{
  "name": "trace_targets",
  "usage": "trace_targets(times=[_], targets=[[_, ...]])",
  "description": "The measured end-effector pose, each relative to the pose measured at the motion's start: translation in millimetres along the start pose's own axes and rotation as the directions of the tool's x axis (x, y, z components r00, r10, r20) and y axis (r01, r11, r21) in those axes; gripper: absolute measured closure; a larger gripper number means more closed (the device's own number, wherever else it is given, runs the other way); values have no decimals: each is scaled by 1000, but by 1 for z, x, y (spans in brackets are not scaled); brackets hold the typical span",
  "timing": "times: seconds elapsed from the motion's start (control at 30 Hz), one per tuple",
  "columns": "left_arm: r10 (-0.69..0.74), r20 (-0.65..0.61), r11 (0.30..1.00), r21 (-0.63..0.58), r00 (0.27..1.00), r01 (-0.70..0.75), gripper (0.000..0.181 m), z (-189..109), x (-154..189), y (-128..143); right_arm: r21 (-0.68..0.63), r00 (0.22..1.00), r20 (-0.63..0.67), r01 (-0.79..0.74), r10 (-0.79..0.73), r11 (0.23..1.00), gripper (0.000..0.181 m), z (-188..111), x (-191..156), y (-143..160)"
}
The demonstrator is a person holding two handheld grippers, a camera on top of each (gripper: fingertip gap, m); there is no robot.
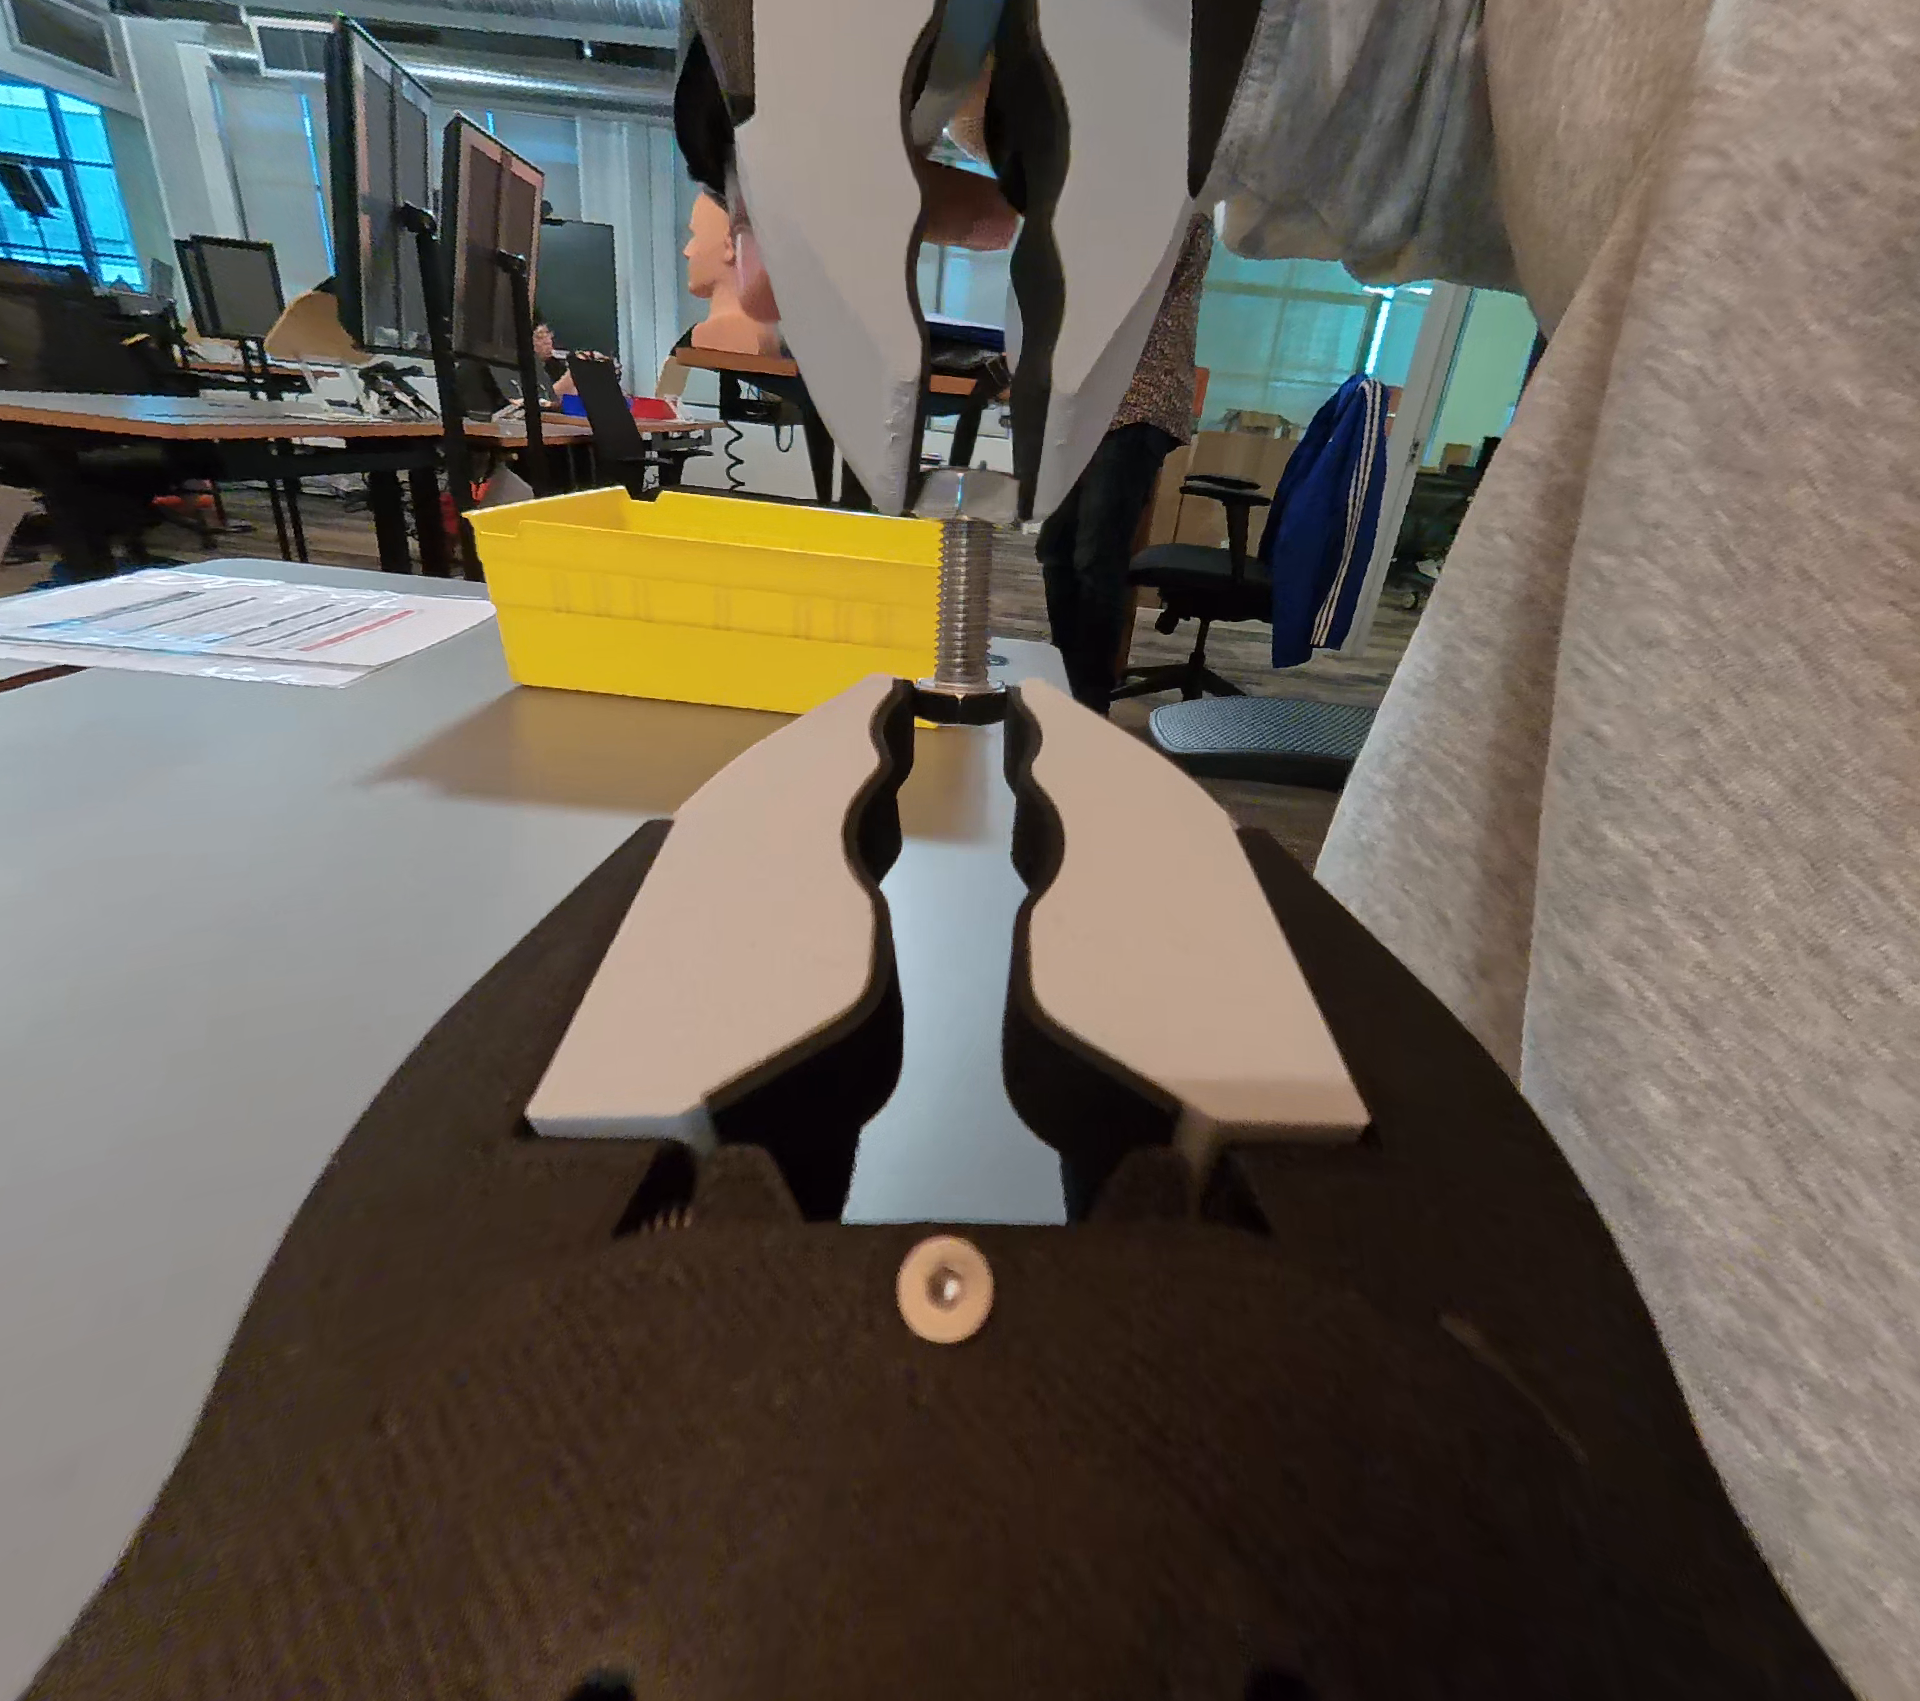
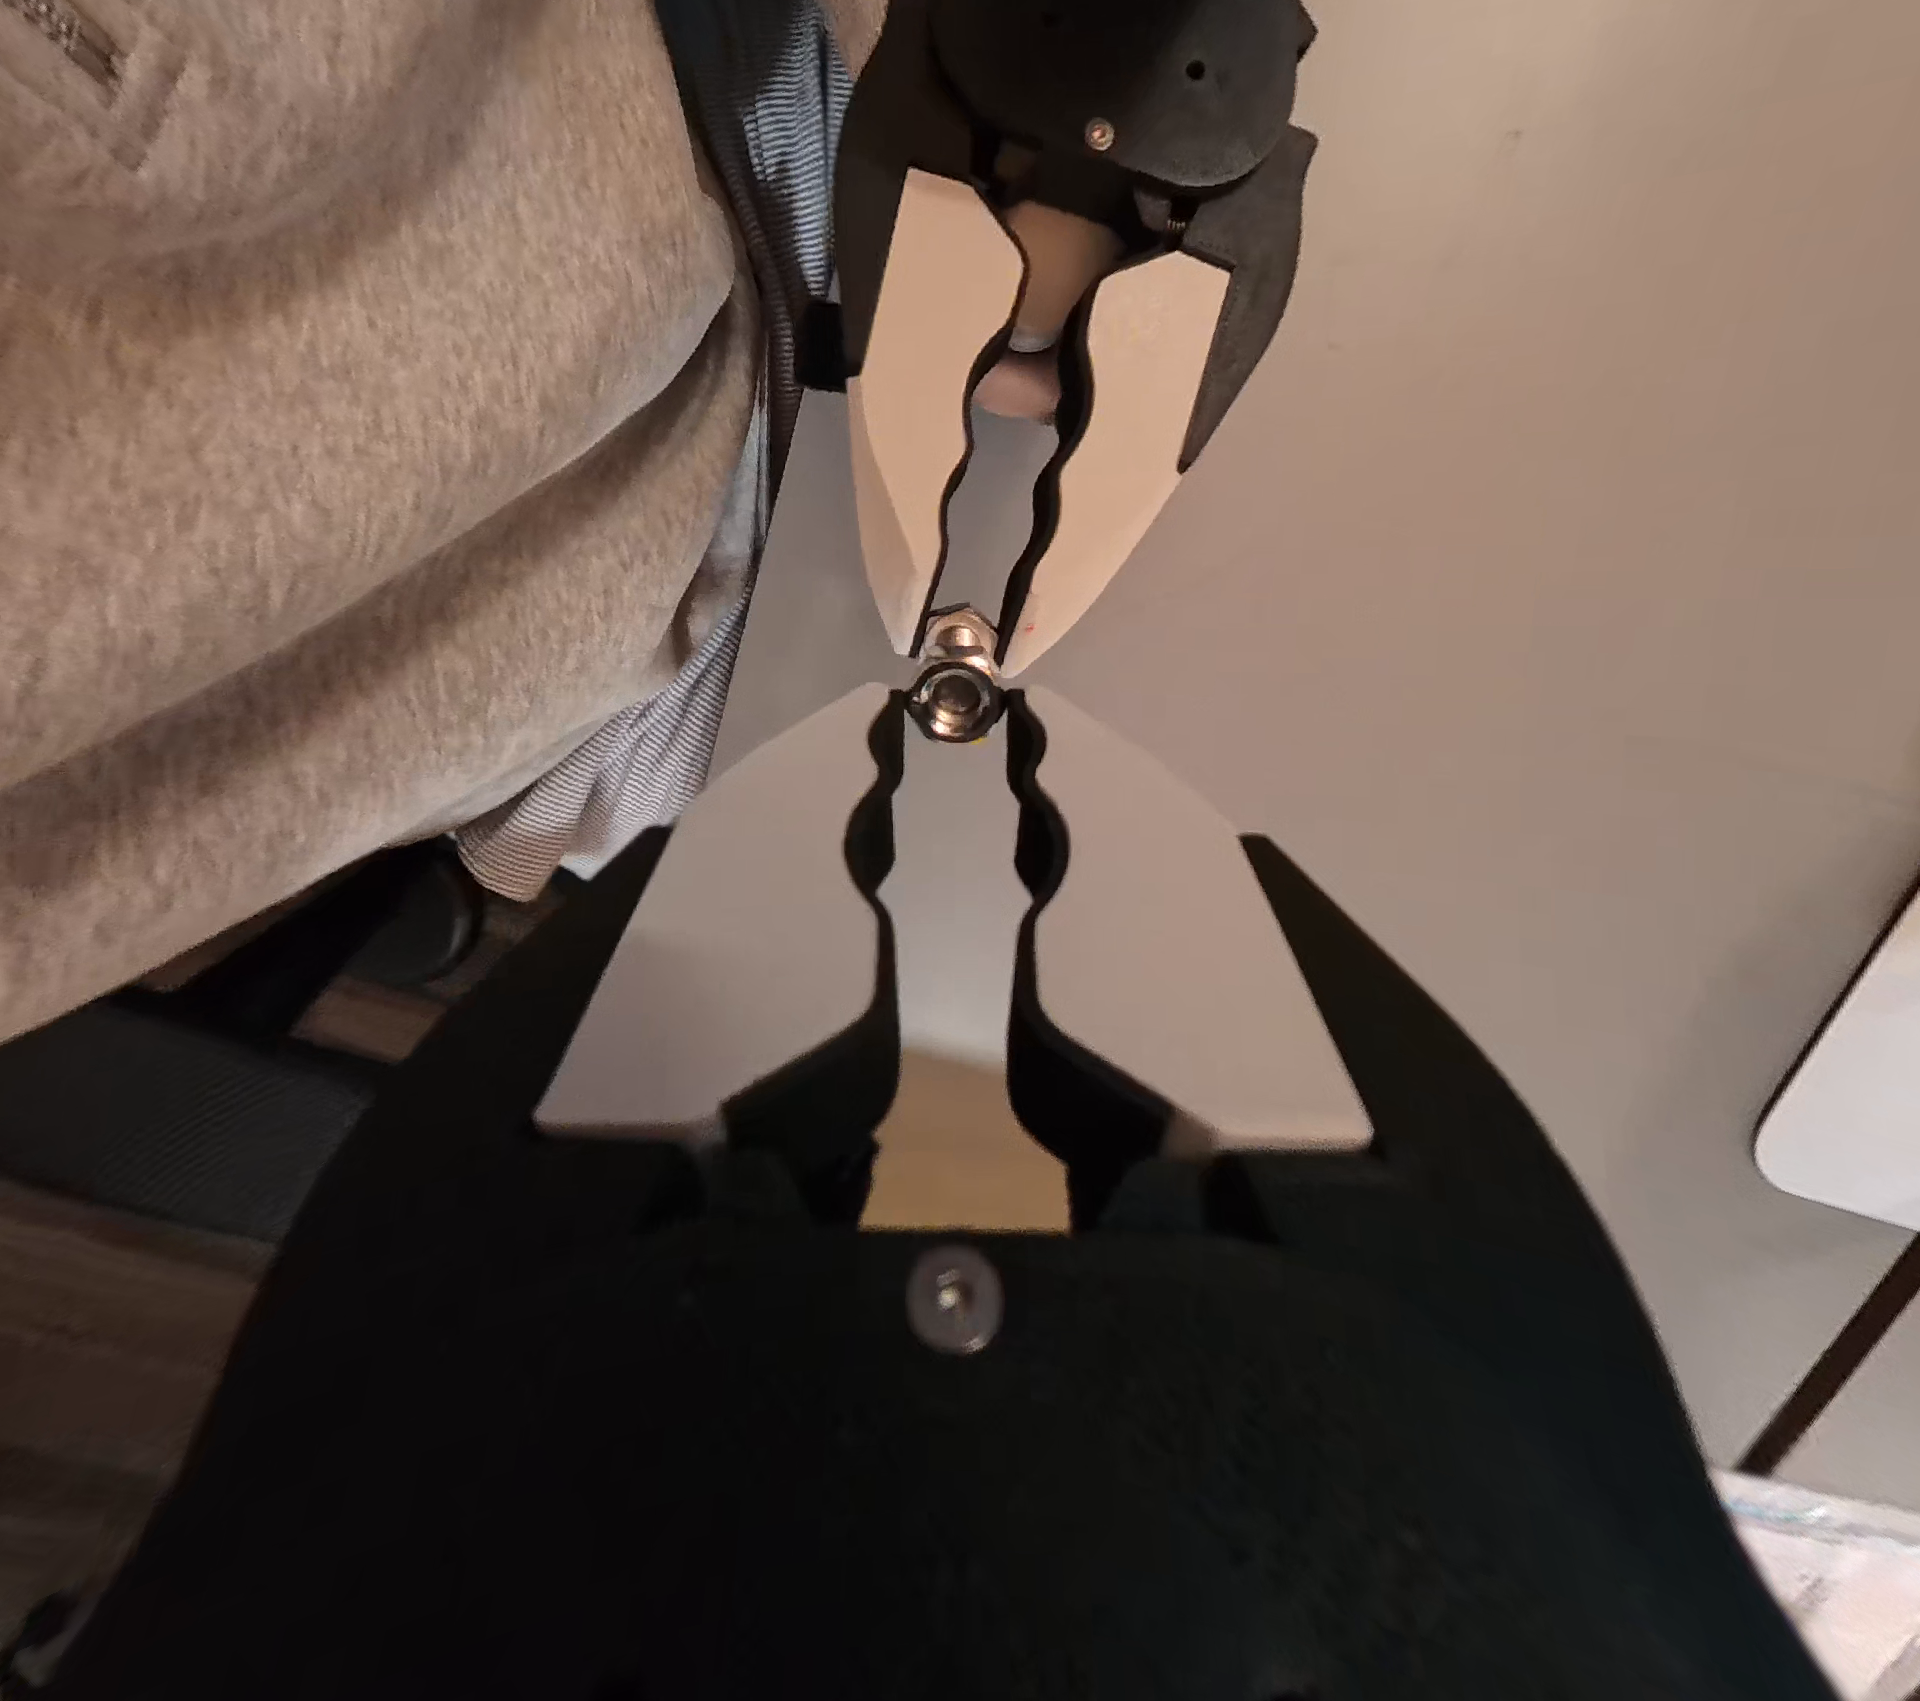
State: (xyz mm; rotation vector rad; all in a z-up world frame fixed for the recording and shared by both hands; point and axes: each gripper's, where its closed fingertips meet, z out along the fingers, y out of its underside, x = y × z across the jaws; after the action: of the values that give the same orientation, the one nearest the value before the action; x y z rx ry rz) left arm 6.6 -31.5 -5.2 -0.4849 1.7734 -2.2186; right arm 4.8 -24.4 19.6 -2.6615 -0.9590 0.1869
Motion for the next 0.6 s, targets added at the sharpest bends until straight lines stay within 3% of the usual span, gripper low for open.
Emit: trace_targets(times=[0.23,0.43,0.6], targets=[[-30,-80,999,9,996,31,164,0,10,0,27,988,1,152,-152,988,162,0,-9,-4],[-36,-76,999,13,996,37,164,0,8,0,78,994,12,110,-112,991,162,-6,-10,-9],[-9,-44,1000,-5,999,9,164,1,5,2,0,999,18,29,-29,1000,162,-5,-5,0]])
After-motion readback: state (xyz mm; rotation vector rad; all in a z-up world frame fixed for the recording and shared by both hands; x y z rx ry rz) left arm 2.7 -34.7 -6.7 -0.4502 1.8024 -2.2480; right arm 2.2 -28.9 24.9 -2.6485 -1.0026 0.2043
